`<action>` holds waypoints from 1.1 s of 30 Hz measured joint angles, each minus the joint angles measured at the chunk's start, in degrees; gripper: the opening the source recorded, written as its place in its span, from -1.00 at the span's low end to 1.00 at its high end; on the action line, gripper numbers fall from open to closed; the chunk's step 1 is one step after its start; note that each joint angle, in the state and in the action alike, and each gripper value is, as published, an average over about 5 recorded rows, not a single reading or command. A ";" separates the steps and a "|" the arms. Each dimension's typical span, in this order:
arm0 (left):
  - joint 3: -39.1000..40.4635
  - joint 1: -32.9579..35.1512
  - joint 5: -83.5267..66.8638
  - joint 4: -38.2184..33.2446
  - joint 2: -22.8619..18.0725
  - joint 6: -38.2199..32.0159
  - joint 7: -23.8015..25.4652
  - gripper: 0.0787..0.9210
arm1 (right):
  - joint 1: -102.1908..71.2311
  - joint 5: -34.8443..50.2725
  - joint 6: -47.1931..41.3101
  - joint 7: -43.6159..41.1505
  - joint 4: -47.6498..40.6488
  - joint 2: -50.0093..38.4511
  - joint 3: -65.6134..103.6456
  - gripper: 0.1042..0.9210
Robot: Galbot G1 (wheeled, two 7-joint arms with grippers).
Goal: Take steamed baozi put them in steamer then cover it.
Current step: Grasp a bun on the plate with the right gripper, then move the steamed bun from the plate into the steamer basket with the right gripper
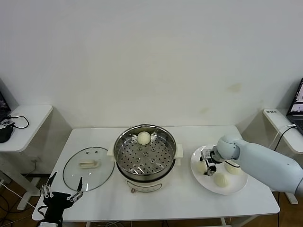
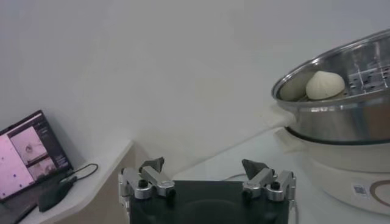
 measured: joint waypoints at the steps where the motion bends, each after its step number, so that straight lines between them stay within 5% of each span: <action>1: 0.03 -0.03 0.00 0.03 0.00 0.00 0.00 0.77 | 0.09 0.04 -0.01 -0.16 -0.02 0.00 -0.01 0.33; 17: 1.12 -0.41 0.00 -0.59 0.25 -0.07 -0.06 0.77 | 8.93 4.69 -1.31 -2.65 4.77 -5.22 -1.81 0.28; 33: 1.48 -1.55 -0.16 -1.54 1.77 -0.05 -0.03 0.77 | 33.85 19.21 -6.00 -0.88 14.73 -5.47 -14.22 0.30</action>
